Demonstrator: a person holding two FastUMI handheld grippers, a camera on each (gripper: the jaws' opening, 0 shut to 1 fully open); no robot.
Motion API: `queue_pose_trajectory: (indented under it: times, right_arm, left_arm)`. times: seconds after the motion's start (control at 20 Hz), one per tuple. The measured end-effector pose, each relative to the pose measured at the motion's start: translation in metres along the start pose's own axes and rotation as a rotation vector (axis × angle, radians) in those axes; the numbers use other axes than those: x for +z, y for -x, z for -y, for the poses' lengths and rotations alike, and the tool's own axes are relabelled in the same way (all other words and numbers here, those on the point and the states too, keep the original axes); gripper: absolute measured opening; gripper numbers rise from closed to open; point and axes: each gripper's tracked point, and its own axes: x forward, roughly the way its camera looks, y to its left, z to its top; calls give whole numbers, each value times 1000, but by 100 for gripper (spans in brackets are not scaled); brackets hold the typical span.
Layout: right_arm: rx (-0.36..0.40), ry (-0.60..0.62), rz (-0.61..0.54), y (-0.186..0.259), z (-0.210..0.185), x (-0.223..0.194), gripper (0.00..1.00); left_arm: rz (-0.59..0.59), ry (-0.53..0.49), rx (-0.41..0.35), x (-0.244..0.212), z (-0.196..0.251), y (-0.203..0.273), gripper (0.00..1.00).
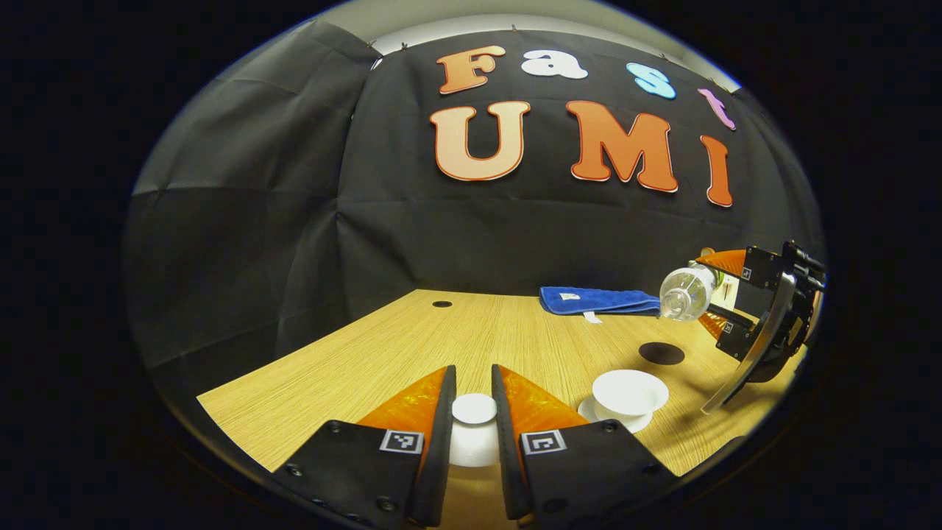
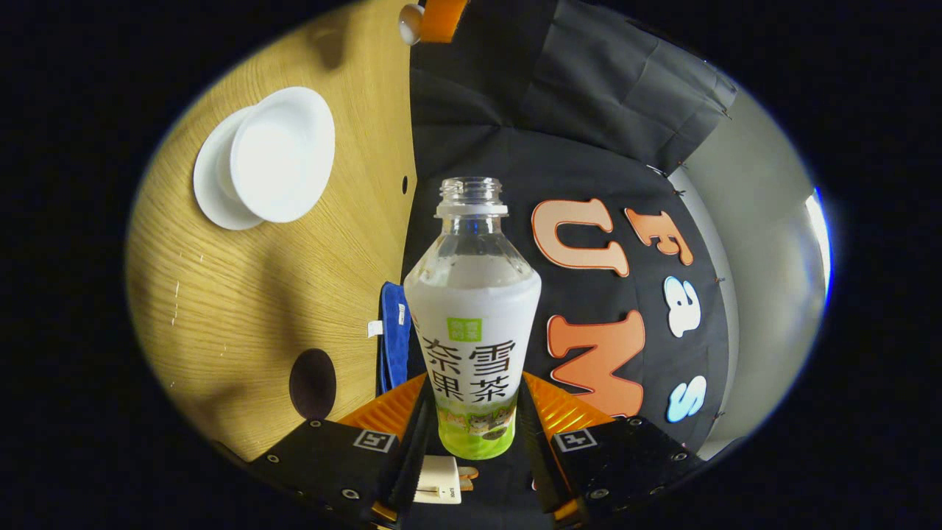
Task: Open the teacup lid with one hand, grasp the water bottle and pour water into the teacup with the other hand; after pouring, place the water bottle on the coaster and then close the teacup lid.
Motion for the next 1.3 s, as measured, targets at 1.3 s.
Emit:
queue_pose_trajectory:
  times: [1.3]
  right_arm:
    - [-110, 300, 117, -16, 41, 7, 63]
  left_arm:
    - [-7, -12, -12, 4, -4, 10, 34]
